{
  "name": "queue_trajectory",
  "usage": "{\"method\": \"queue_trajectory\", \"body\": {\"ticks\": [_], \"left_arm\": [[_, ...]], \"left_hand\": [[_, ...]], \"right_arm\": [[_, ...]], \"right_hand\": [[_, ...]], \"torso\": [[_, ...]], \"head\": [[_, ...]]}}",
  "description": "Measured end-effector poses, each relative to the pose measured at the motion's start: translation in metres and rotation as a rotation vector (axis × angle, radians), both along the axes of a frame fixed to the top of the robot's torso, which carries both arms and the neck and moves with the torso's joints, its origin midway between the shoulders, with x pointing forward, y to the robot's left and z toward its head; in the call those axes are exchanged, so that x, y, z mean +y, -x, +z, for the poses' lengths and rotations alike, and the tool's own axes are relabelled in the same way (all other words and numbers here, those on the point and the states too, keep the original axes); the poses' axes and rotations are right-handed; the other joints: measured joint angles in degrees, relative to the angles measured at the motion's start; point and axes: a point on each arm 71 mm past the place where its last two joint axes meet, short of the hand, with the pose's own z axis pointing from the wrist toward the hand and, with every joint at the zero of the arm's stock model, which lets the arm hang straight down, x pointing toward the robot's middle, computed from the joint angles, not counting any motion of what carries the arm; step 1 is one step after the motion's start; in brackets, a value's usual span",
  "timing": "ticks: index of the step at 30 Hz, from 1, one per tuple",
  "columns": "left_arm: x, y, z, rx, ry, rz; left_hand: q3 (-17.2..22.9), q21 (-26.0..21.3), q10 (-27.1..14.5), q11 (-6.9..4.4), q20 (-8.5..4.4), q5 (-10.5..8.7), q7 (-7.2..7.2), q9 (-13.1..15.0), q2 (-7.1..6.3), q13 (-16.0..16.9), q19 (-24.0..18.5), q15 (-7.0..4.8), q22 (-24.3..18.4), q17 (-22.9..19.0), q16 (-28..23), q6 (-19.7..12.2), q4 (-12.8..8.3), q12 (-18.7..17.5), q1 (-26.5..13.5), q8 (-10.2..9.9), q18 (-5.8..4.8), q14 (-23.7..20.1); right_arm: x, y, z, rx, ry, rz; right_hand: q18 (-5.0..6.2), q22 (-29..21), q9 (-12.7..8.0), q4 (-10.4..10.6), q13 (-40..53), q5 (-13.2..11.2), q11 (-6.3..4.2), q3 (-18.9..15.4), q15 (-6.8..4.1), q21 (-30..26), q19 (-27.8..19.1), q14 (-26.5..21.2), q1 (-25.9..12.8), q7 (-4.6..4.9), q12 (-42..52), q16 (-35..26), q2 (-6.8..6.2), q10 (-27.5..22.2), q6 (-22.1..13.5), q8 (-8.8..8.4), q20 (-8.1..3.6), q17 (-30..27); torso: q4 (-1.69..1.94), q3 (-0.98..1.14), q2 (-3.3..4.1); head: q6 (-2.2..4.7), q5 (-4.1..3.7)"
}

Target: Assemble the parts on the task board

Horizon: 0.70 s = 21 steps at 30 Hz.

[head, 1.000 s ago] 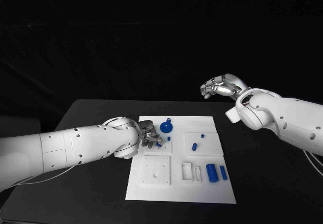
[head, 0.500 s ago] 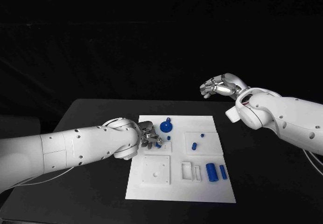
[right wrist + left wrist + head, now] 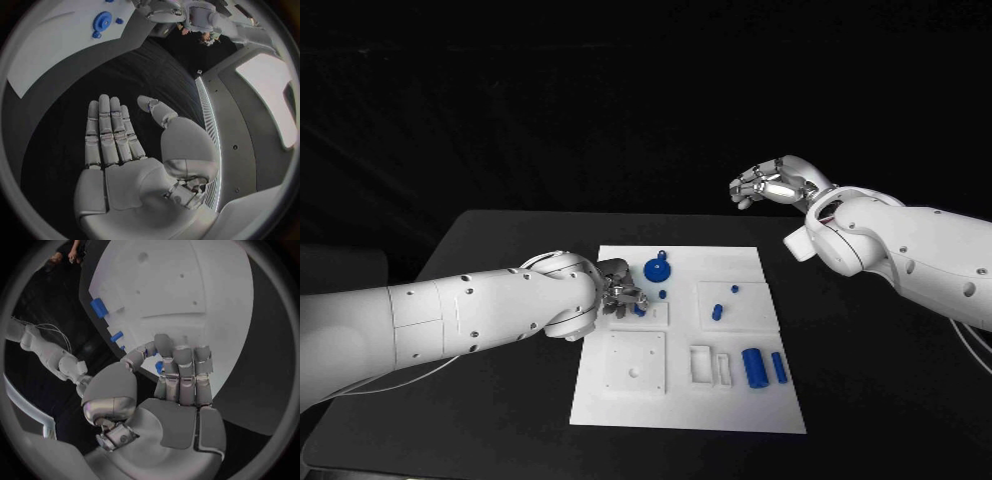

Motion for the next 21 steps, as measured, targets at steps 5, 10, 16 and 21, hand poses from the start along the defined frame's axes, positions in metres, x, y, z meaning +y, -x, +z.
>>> {"method": "queue_trajectory", "body": {"ticks": [5,10,16,21], "left_arm": [[0.0005,0.0001,-0.0003,0.004,-0.002,0.0],[0.0005,0.0002,-0.0006,0.009,-0.004,-0.001],[0.0006,0.0002,-0.001,0.014,-0.007,-0.002],[0.0004,0.0003,-0.0011,0.018,-0.008,-0.005]], "left_hand": [[0.0,0.1,0.0,0.0,0.0,0.54,0.0,0.4,0.23,0.1,0.0,-0.02,0.2,-0.2,0.4,0.0,0.0,0.6,-0.3,0.0,0.0,0.0],[-0.1,0.1,0.0,0.0,0.0,0.55,0.0,1.4,0.15,0.2,0.0,-0.02,0.3,-0.3,0.6,0.0,0.0,1.0,-0.5,0.0,0.0,0.0],[-0.1,0.3,0.0,0.01,-0.2,0.55,0.0,2.9,0.14,0.1,0.2,-0.02,0.4,-0.4,0.8,0.0,0.1,1.0,-0.8,0.2,0.0,0.0],[-0.1,0.3,0.0,0.01,-0.2,0.55,0.0,3.3,0.14,0.2,0.2,-0.01,0.5,-0.6,1.1,0.0,0.1,1.2,-0.8,0.2,0.0,0.1]], "right_arm": [[-0.0001,-0.0001,0.0,0.0,0.001,0.0],[0.0004,-0.0003,-0.0002,0.0,0.002,0.0],[0.0006,-0.0003,-0.0004,0.0,0.005,0.0],[0.0008,-0.0002,-0.0004,0.0,0.006,0.001]], "right_hand": [[0.0,0.0,0.0,0.2,0.0,0.2,0.0,-0.2,0.0,0.0,0.0,0.0,0.0,0.0,0.0,0.0,0.0,0.0,0.0,0.0,0.0,0.0],[0.0,0.0,-0.1,0.2,0.0,0.2,0.0,-0.2,0.0,0.0,0.0,0.0,0.0,-0.01,0.0,0.0,0.0,0.0,0.0,0.0,0.0,0.0],[0.0,0.0,-0.1,0.2,0.0,0.5,0.21,-0.2,0.0,-0.2,0.0,0.0,0.0,0.0,-0.2,0.0,0.0,0.2,0.0,0.0,0.0,0.0],[0.0,0.0,-0.1,0.2,0.0,0.8,0.21,-0.2,0.0,-0.2,0.0,0.0,-0.2,-0.01,-0.2,0.0,-0.17,0.2,0.0,0.0,0.0,0.0]], "torso": [[0.0,0.0,0.0],[0.0,0.0,-0.01],[0.0,0.01,-0.01],[-0.01,0.01,-0.01]], "head": [[-0.07,0.03],[-0.12,-0.01],[-0.05,-0.01],[-0.13,0.05]]}}
